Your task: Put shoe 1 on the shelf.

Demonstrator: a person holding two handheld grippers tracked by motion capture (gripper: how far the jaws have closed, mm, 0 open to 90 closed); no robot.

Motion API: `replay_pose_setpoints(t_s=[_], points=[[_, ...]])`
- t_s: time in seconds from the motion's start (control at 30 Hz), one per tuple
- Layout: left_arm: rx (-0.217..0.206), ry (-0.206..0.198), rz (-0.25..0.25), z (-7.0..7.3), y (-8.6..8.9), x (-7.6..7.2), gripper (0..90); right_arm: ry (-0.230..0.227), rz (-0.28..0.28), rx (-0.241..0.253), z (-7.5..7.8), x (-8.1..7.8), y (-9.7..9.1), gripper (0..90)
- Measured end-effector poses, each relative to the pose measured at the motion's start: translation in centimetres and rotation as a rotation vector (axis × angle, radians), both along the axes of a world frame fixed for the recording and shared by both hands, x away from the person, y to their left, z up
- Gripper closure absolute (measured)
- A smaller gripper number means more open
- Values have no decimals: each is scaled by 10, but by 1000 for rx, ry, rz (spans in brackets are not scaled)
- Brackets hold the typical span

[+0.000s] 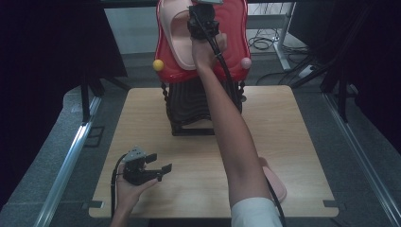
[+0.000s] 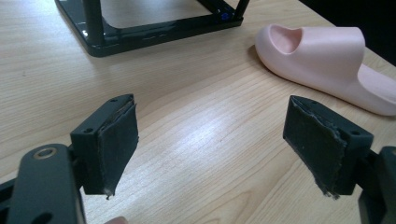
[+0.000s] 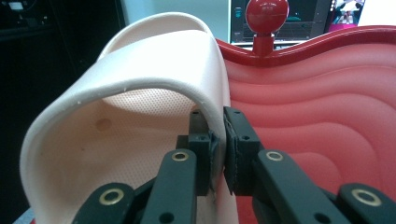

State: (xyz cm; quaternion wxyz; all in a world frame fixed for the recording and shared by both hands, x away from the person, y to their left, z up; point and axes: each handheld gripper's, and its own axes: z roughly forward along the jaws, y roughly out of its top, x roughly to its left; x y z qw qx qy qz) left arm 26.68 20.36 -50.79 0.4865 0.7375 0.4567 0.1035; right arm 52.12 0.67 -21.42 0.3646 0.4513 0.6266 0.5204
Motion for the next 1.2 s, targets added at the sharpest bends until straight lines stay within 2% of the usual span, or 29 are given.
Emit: replay_pose_setpoints(t_s=[0.07, 0.1, 0.23, 0.47, 0.6, 0.77, 0.87, 1.0, 1.2], points=[[4, 1, -2, 0, 0, 0, 180, -3, 5, -12, 0, 0, 2, 784], [4, 1, -3, 0, 0, 0, 180, -3, 17, -7, 0, -1, 3, 724], [-3, 1, -1, 0, 0, 0, 180, -22, 16, -14, 2, -7, 3, 611], [-10, 0, -4, 2, 1, -1, 179, -17, 71, -17, 0, -26, -12, 565], [-16, -5, 1, 3, 0, -1, 180, -14, 141, -25, -3, -45, -24, 563], [-14, -36, -6, 7, -2, -3, 187, -25, 222, -35, -10, -78, -42, 563], [-15, -40, -6, 8, -2, -5, 187, -33, 263, -40, -14, -96, -54, 563], [-19, -44, 3, 10, 1, -5, 186, -42, 319, -41, -25, -118, -73, 563], [-28, -47, 20, 10, 7, -5, 187, -39, 399, -58, -52, -147, -104, 563]])
